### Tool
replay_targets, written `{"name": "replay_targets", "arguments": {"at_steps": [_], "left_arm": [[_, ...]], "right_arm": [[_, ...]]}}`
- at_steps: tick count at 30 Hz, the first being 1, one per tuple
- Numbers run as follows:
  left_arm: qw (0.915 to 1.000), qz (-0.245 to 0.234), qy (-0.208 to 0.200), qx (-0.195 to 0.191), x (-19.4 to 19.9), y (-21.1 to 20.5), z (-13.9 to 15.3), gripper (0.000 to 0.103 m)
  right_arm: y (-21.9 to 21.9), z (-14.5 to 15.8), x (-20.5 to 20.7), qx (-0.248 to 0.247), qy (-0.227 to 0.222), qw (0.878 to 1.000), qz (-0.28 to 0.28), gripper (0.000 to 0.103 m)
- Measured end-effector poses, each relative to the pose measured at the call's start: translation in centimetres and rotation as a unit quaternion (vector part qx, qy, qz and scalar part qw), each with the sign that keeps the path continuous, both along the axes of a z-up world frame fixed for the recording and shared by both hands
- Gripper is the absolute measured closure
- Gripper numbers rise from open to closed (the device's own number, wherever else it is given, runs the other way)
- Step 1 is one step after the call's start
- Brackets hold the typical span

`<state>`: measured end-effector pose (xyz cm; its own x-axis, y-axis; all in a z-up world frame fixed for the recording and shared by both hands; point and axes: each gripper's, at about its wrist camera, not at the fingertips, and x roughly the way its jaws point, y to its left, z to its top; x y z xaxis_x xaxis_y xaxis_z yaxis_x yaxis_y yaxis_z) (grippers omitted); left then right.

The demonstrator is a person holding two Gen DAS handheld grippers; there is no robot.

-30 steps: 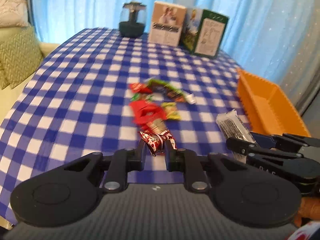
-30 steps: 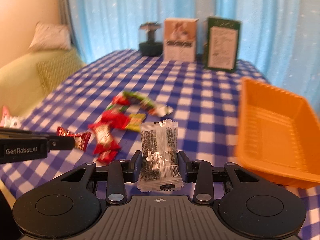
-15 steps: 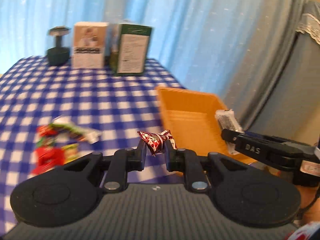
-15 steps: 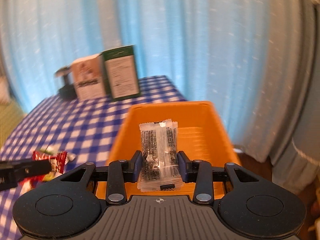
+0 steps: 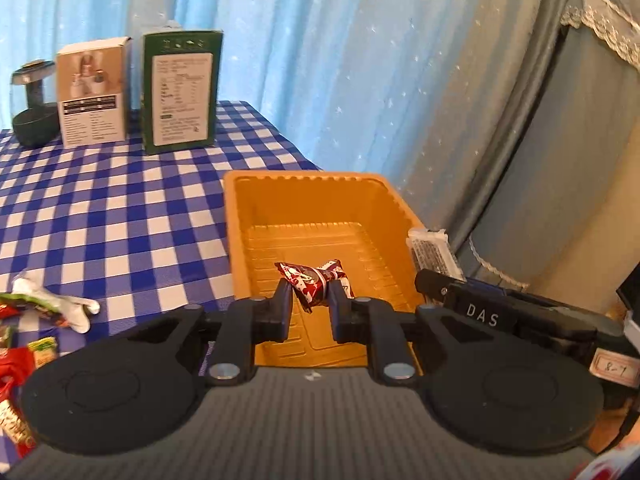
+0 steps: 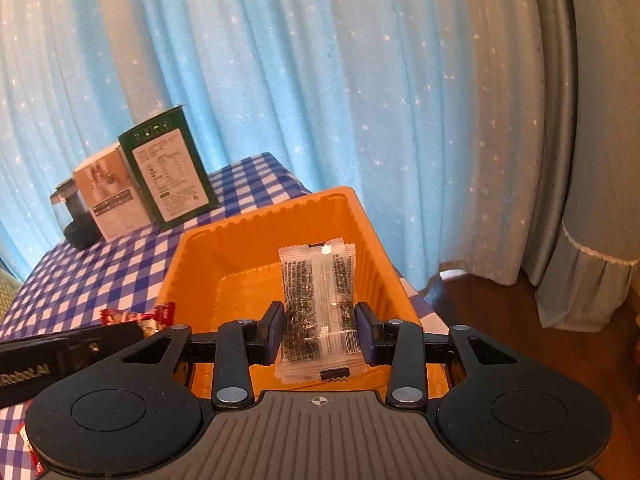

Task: Organize snacks
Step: 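Carry both snacks over the orange tray and open both tools to drop them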

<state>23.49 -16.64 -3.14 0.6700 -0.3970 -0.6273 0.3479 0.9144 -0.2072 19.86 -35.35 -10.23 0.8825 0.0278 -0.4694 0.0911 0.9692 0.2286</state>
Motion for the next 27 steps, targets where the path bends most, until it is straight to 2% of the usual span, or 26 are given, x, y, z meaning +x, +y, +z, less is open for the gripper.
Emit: {"name": "replay_targets", "arguments": {"at_steps": [2, 3, 4, 16, 17, 18, 19, 21, 27], "left_arm": [[1.0000, 0.004, 0.003, 0.000, 0.3, 0.0, -0.4, 0.082], [1.0000, 0.006, 0.003, 0.002, 0.4, 0.0, -0.5, 0.075], [1.0000, 0.008, 0.003, 0.002, 0.4, 0.2, -0.6, 0.073], [0.9975, 0.071, 0.005, 0.006, -2.1, 5.0, -0.6, 0.067], [0.9973, 0.073, 0.004, 0.006, -2.3, 5.2, -0.6, 0.066], [0.9972, 0.075, 0.002, 0.004, -2.5, 5.5, -0.5, 0.061], [0.9971, 0.077, 0.001, 0.001, -2.8, 5.8, -0.4, 0.054], [0.9968, 0.080, -0.001, -0.004, -3.2, 6.3, -0.2, 0.052], [0.9950, 0.099, -0.008, -0.001, -5.3, 8.1, 0.3, 0.051]], "right_arm": [[-0.2, -0.1, 0.1, 0.002, 0.001, 1.000, -0.002, 0.065], [-0.2, -0.2, 0.2, 0.003, 0.003, 1.000, -0.002, 0.064], [-0.2, -0.2, 0.3, 0.004, 0.003, 1.000, -0.002, 0.064], [1.1, -0.3, 0.2, -0.005, -0.008, 0.999, 0.031, 0.064], [1.1, -0.3, 0.2, -0.003, -0.012, 0.999, 0.038, 0.064], [1.2, -0.3, 0.2, -0.002, -0.014, 0.999, 0.046, 0.064], [1.4, -0.3, 0.2, -0.002, -0.015, 0.999, 0.051, 0.062], [1.5, -0.2, -0.1, -0.001, -0.025, 0.998, 0.056, 0.038], [1.6, 0.6, -1.7, 0.007, -0.064, 0.996, 0.058, 0.036]]}}
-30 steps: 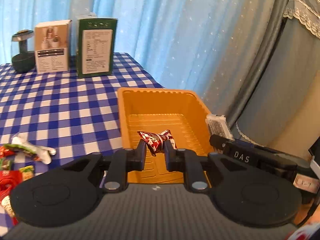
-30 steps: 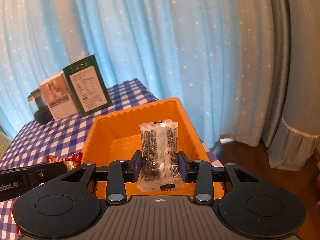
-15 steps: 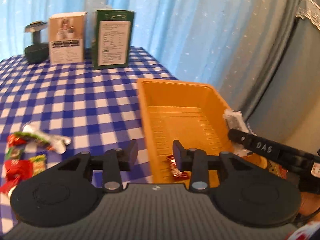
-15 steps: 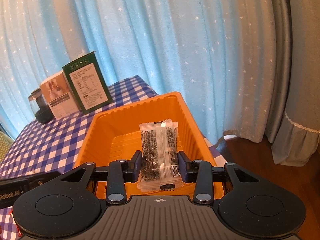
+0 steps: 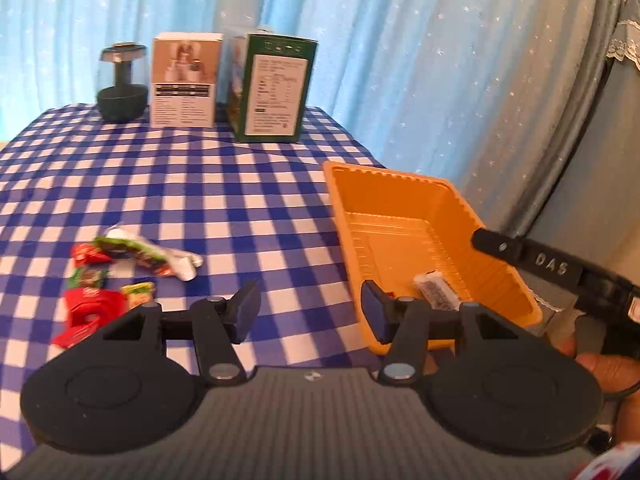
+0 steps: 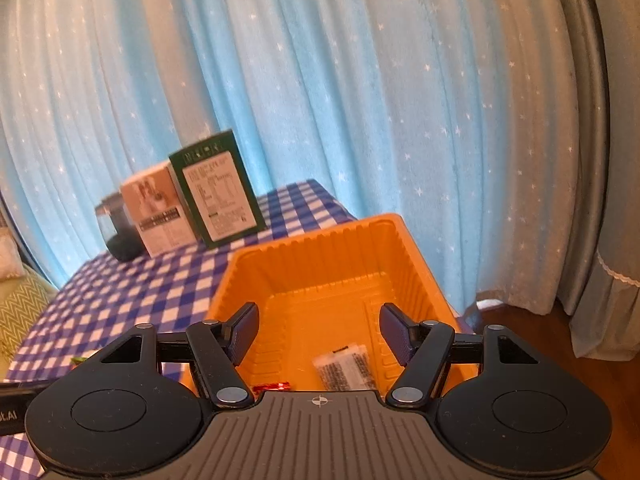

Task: Organize snacks
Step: 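Carry both snacks over the orange tray and open both tools to drop them, then grasp the small red candy with the right tool while the left tool grasps the red square packet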

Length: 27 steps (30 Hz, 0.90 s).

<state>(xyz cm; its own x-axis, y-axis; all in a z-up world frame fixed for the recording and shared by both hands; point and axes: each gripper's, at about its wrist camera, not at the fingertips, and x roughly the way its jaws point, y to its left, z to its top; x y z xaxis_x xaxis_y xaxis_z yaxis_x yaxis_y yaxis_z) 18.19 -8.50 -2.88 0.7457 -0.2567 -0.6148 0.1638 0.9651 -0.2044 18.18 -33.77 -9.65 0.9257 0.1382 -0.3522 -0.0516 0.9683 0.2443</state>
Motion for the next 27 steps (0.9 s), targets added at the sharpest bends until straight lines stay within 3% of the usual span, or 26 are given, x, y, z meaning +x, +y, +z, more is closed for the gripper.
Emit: {"name": "replay_targets", "arguments": {"at_steps": [5, 16, 27], "left_arm": [[0.9998, 0.019, 0.001, -0.002, -2.1, 1.8, 0.1, 0.043], [0.9976, 0.070, 0.006, 0.003, -6.0, 6.8, 0.1, 0.031], [0.9881, 0.149, 0.033, 0.019, -8.1, 12.6, -1.3, 0.030]], "right_arm": [[2.6, -0.1, -2.0, -0.012, -0.014, 0.999, 0.040, 0.036], [9.3, -2.5, -5.6, -0.051, 0.012, 0.991, 0.122, 0.036], [13.2, -3.1, -6.5, -0.073, 0.015, 0.982, 0.176, 0.036]]}}
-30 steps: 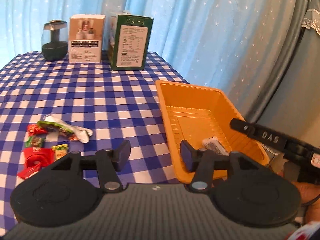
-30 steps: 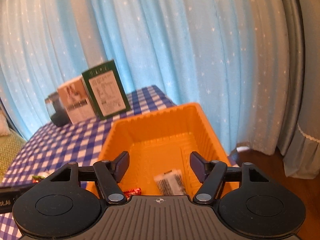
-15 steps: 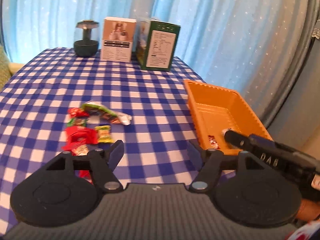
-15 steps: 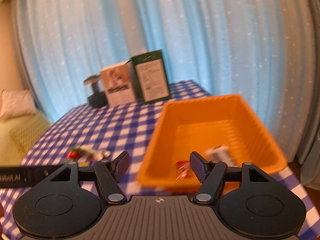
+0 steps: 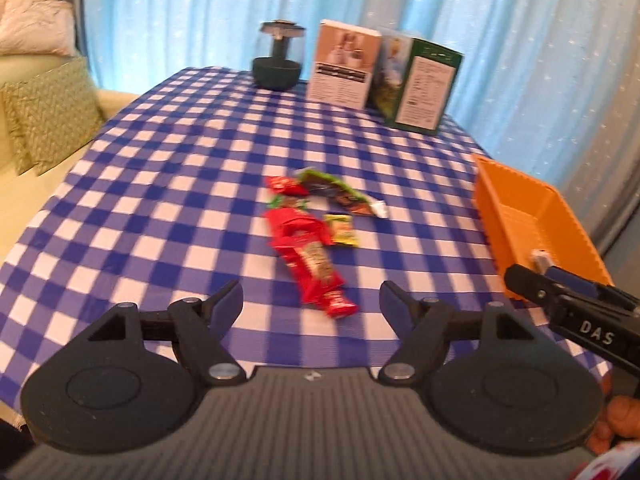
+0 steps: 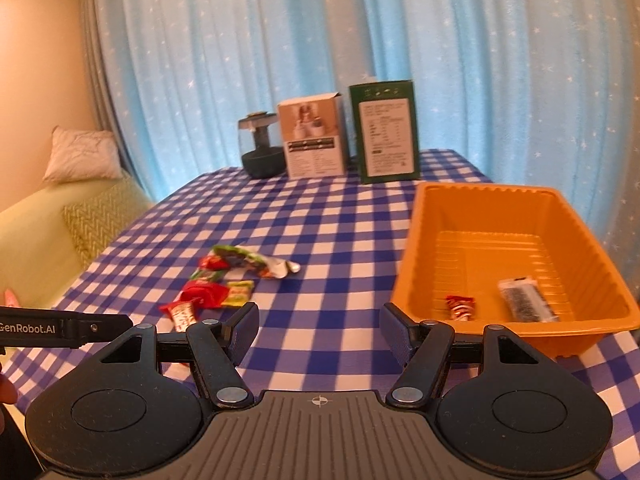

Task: Organize snacks
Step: 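Grasp the small red candy with the right tool while the left tool grasps the red square packet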

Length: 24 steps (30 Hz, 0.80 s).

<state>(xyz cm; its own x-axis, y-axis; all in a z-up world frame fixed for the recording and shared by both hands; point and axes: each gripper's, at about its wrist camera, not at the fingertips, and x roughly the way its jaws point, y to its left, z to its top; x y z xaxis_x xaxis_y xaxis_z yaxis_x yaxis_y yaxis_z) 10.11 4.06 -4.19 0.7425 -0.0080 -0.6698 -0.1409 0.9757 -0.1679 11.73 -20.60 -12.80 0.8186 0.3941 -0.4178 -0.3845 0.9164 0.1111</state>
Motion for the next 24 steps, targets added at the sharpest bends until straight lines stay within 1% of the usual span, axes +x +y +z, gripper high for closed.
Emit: {"name": "replay_targets", "arguments": {"at_steps": [4, 5, 6, 8, 15, 21, 22, 24], "left_arm": [[0.9998, 0.017, 0.002, 0.009, -0.1, 1.3, -0.2, 0.030], [0.9997, 0.020, 0.003, 0.011, -0.1, 1.5, -0.3, 0.029], [0.9996, 0.023, 0.003, 0.014, -0.2, 1.8, -0.5, 0.026], [0.9994, 0.029, 0.006, 0.019, -0.1, 2.2, -0.8, 0.025], [0.9987, 0.046, 0.012, 0.019, 0.5, 3.7, -1.8, 0.025], [0.9981, 0.058, 0.017, 0.015, 0.8, 5.2, -2.6, 0.025], [0.9979, 0.061, 0.017, 0.013, 0.8, 5.4, -2.8, 0.025], [0.9977, 0.065, 0.019, 0.007, 0.9, 5.9, -3.0, 0.025]], "right_arm": [[1.5, -0.2, -0.1, -0.007, 0.005, 1.000, 0.019, 0.036], [2.0, -0.3, -0.1, -0.010, 0.006, 1.000, 0.025, 0.036], [2.4, -0.5, -0.1, -0.014, 0.006, 0.999, 0.032, 0.036], [3.3, -0.8, -0.2, -0.024, 0.009, 0.999, 0.043, 0.036], [6.3, -2.0, 0.3, -0.044, 0.020, 0.996, 0.075, 0.036], [8.7, -2.8, 1.4, -0.043, 0.037, 0.994, 0.088, 0.037], [9.2, -3.0, 1.8, -0.043, 0.041, 0.994, 0.091, 0.038], [10.1, -3.3, 2.4, -0.045, 0.048, 0.993, 0.097, 0.051]]}}
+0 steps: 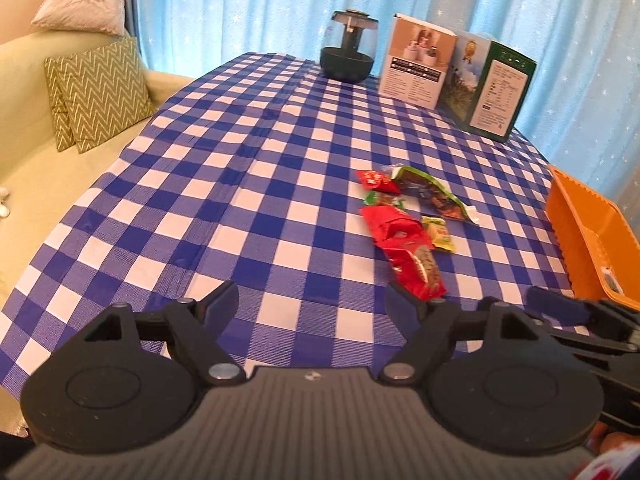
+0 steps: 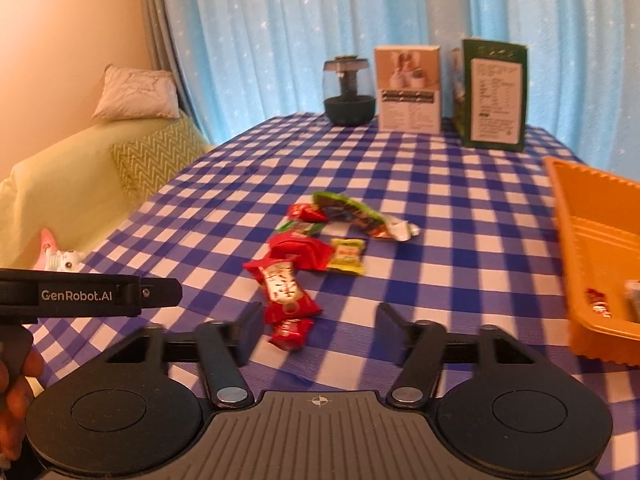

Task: Organize snacks
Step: 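Grasp the small red candy with the right tool while the left tool grasps the red square packet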

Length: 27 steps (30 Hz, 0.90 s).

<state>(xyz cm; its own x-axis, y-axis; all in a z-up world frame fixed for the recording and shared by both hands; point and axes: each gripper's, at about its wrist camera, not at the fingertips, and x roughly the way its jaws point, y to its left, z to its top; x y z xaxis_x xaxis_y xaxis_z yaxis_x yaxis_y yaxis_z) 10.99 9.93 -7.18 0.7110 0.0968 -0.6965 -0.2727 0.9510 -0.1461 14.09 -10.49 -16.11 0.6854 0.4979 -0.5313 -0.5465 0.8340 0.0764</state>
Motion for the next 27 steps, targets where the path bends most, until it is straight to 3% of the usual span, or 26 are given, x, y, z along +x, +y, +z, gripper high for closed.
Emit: {"name": "replay_targets", "arguments": {"at_steps": [8, 13, 15, 21, 27], "left_arm": [[0.9999, 0.004, -0.003, -0.013, 0.4, 0.9, -0.2, 0.025], [0.9998, 0.007, -0.003, -0.016, 0.4, 0.9, -0.2, 0.025], [0.9998, 0.007, -0.003, -0.017, 0.4, 0.8, -0.3, 0.025], [0.9998, -0.003, -0.001, -0.018, 0.6, 0.1, -0.4, 0.025], [0.9992, -0.027, -0.002, -0.028, 1.5, -1.0, -0.8, 0.026]], "right_arm": [[2.8, -1.7, 1.6, -0.024, 0.027, 0.999, 0.010, 0.068], [3.7, -2.9, 2.3, -0.054, 0.044, 0.998, 0.008, 0.072], [3.7, -3.0, 2.2, -0.062, 0.037, 0.997, 0.009, 0.079], [2.1, -2.5, 1.8, -0.060, 0.037, 0.997, -0.006, 0.082], [-1.0, -1.3, 2.0, -0.042, 0.028, 0.997, -0.066, 0.082]]}}
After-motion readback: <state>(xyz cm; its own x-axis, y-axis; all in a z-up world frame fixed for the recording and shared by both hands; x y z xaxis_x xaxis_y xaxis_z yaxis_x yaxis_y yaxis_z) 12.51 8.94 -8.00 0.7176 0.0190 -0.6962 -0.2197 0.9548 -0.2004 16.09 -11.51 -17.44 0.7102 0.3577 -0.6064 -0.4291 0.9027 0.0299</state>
